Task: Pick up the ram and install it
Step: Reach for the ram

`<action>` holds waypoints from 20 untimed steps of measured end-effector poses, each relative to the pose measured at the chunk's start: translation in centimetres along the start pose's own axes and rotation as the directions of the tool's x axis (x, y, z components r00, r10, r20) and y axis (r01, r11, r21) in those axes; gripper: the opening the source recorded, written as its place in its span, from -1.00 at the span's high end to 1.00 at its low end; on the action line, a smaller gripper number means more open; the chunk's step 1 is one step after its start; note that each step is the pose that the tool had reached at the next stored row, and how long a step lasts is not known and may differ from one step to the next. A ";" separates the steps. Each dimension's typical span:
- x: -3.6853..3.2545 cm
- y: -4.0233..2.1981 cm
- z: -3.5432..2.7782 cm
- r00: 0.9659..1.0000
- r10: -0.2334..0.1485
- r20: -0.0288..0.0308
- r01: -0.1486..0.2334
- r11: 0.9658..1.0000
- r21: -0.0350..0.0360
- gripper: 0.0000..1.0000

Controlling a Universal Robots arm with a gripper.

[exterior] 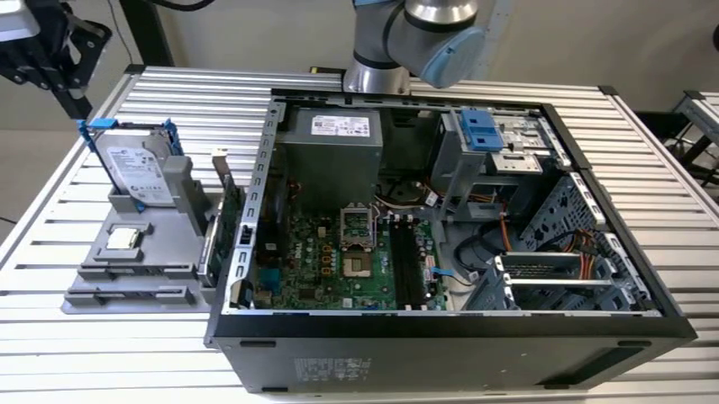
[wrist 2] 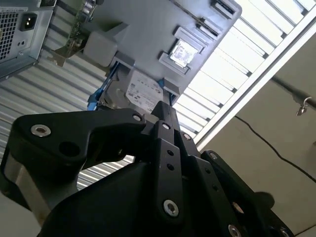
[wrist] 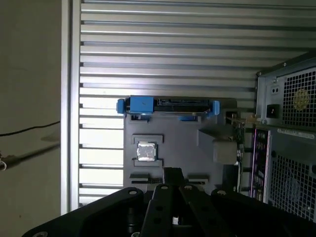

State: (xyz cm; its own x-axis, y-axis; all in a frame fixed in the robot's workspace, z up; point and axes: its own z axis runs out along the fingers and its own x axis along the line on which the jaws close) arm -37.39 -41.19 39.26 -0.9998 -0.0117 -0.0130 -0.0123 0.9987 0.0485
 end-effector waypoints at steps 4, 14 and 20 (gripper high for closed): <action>0.01 -0.94 -0.05 1.000 0.000 0.000 0.000 1.000 0.000 1.00; 0.04 -3.55 -0.17 1.000 0.000 0.000 0.000 1.000 0.000 1.00; 0.06 -5.03 -0.24 1.000 0.000 0.000 0.000 1.000 0.000 1.00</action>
State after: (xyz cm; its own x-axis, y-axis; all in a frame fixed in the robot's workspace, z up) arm -37.39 -46.23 39.26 -0.9998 -0.0117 -0.0131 -0.0123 0.9987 0.0485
